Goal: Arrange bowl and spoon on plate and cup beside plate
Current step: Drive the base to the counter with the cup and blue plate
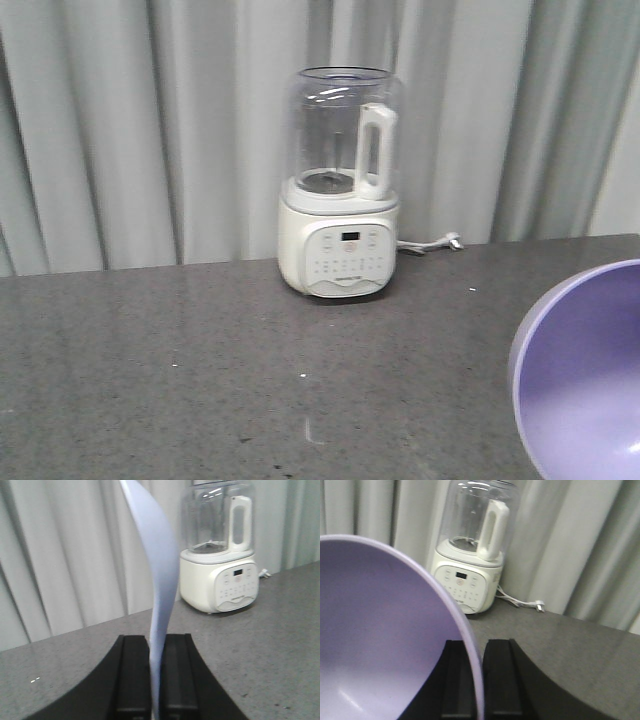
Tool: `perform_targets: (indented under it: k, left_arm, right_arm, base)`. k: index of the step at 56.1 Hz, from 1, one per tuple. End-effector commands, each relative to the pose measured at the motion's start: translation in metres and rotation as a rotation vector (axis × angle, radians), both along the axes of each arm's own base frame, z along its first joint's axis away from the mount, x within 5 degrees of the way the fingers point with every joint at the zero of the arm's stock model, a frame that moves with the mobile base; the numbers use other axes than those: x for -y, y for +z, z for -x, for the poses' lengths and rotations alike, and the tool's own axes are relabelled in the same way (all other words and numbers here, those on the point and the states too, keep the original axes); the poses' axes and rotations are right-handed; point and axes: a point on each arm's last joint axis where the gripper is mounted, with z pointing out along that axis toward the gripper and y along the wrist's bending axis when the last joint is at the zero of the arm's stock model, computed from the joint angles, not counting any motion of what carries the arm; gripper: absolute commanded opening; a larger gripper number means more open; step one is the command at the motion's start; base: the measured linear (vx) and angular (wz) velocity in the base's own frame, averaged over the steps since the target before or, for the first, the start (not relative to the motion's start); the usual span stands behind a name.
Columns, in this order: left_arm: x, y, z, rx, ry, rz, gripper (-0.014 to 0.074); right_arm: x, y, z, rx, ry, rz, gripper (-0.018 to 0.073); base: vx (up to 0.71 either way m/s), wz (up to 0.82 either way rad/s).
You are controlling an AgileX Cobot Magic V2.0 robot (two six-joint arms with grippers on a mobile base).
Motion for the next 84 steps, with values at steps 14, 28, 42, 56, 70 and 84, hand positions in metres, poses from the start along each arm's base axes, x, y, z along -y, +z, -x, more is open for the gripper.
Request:
perform_targets:
  k: [14,28,42,56,70,84]
  left_arm:
    - [-0.0001,0.0161,0.0013,0.103,-0.002,0.028,-0.0006]
    - [-0.0001,0.0161,0.0013,0.103,-0.002,0.028,-0.0006]
    - [-0.0001,0.0161,0.0013,0.103,-0.002,0.028,-0.0006]
    - [-0.0001,0.0161,0.0013,0.103,-0.002,0.028,-0.0006]
    - [-0.0001,0.0161,0.0013,0.103,-0.002,0.028,-0.0006]
    - [-0.0001,0.0161,0.0013,0.103,-0.002,0.028,-0.0006]
  right_arm:
    - [0.0030,0.0144,0.0003,0.084,-0.041,-0.031,-0.0009]
    - [0.0030,0.0144,0.0003,0.084,-0.041,-0.031,-0.0009]
    - [0.0029,0.0144,0.0004,0.084,-0.040,-0.031,-0.0009]
    - [0.0030,0.0144,0.0003,0.084,-0.041,-0.031,-0.0009]
    - [0.0030,0.0144,0.0003,0.084,-0.041,-0.031,-0.0009]
    - [0.0030,0.0144,0.0003,0.084,-0.041,-0.031,-0.0009]
  base:
    - [-0.15,-0.66]
    - [-0.17,-0.64]
    - [-0.15,-0.59]
    - [-0.11,-0.51]
    - [-0.01,-0.44]
    - [0.10,-0.53]
